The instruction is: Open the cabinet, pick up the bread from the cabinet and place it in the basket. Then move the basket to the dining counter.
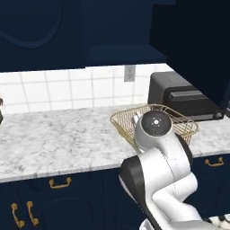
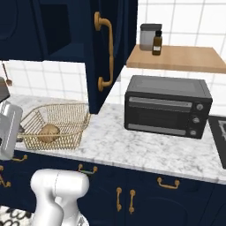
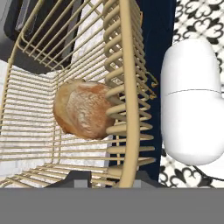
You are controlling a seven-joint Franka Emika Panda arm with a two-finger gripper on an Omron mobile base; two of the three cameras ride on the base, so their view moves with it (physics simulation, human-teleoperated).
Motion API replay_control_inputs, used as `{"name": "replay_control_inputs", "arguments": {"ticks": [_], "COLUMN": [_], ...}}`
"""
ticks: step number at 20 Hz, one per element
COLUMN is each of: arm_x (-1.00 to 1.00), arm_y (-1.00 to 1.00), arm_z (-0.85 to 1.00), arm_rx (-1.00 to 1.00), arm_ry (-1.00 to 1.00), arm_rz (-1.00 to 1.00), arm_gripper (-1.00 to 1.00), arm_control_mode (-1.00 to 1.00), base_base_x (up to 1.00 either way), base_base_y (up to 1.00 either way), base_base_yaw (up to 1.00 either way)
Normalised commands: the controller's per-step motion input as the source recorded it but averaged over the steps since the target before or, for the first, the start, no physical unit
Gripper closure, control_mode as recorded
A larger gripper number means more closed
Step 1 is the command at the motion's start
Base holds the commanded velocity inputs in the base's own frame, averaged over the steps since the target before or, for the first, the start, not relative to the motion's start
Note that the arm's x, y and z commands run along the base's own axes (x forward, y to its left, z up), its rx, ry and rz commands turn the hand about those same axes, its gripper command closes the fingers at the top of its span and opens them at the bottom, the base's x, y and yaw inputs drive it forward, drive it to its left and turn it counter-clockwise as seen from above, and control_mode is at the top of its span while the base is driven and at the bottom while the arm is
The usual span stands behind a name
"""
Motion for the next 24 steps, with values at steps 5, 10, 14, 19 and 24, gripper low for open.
{"name": "replay_control_inputs", "arguments": {"ticks": [5,10,14,19,24], "arm_x": [0.0,0.0,0.0,0.0,0.0], "arm_y": [0.0,0.0,0.0,0.0,0.0], "arm_z": [0.0,0.0,0.0,0.0,0.0], "arm_rx": [0.0,0.0,0.0,0.0,0.0], "arm_ry": [0.0,0.0,0.0,0.0,0.0], "arm_rz": [0.0,0.0,0.0,0.0,0.0], "arm_gripper": [1.0,1.0,1.0,1.0,1.0], "arm_control_mode": [1.0,1.0,1.0,1.0,1.0], "base_base_x": [-0.31,0.0,0.0,0.0,0.0], "base_base_y": [0.74,0.61,0.23,0.0,0.0], "base_base_yaw": [0.51,0.79,0.97,1.0,1.0]}}
